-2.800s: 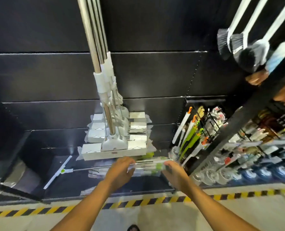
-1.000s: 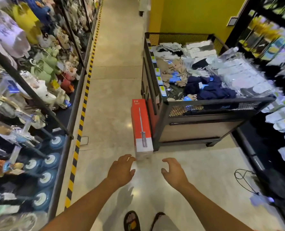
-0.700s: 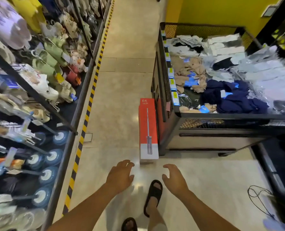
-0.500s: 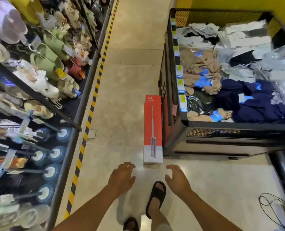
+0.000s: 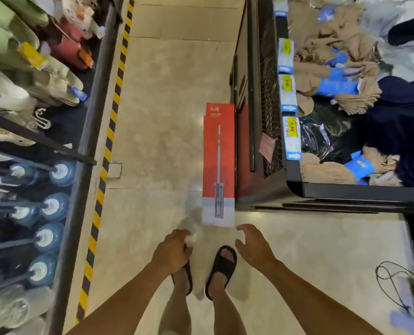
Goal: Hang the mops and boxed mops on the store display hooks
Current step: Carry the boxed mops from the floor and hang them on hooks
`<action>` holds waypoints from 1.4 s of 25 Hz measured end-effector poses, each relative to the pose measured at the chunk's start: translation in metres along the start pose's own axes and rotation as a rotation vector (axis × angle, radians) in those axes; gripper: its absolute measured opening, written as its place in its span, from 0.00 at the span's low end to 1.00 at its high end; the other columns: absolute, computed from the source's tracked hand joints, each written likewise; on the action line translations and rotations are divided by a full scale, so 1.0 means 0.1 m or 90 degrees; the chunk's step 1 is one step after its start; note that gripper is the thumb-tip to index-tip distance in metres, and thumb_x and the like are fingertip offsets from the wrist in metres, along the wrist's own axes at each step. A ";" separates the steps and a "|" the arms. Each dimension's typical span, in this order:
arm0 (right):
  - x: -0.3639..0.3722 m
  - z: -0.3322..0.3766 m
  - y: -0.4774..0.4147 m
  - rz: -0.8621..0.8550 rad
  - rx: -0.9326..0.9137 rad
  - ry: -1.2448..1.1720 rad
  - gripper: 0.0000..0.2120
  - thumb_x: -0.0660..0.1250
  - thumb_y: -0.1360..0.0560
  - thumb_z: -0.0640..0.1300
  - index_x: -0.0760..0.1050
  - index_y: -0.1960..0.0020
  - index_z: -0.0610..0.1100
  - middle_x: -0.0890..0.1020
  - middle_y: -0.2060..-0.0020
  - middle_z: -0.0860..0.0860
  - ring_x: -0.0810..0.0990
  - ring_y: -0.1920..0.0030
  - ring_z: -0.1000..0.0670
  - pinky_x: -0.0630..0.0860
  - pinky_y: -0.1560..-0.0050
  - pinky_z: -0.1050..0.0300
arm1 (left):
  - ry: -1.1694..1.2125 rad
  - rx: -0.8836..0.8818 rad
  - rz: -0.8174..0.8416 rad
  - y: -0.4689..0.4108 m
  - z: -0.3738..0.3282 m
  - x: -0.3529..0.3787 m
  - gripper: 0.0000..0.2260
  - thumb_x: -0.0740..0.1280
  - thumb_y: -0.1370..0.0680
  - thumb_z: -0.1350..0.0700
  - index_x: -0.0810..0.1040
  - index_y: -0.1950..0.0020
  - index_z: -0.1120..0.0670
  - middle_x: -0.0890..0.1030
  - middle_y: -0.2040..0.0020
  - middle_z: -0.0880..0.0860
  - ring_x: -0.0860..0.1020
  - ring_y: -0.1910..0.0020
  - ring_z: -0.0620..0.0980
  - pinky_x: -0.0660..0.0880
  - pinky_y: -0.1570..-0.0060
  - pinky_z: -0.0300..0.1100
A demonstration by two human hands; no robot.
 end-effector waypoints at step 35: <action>0.79 -0.49 -2.01 -0.048 0.265 -0.423 0.18 0.60 0.20 0.68 0.74 0.46 0.54 0.83 0.44 0.46 0.84 0.45 0.42 0.81 0.38 0.36 | 0.660 -0.240 0.022 -2.51 0.11 0.64 0.45 0.68 0.41 0.18 0.77 0.39 0.51 0.86 0.47 0.53 0.85 0.49 0.56 0.82 0.42 0.54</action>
Point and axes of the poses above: each hand's wrist, its own y-axis away from the middle knuckle, its own x-axis out of the palm, z = x × y, the point moved 5 cm from there along -y, towards the middle knuckle
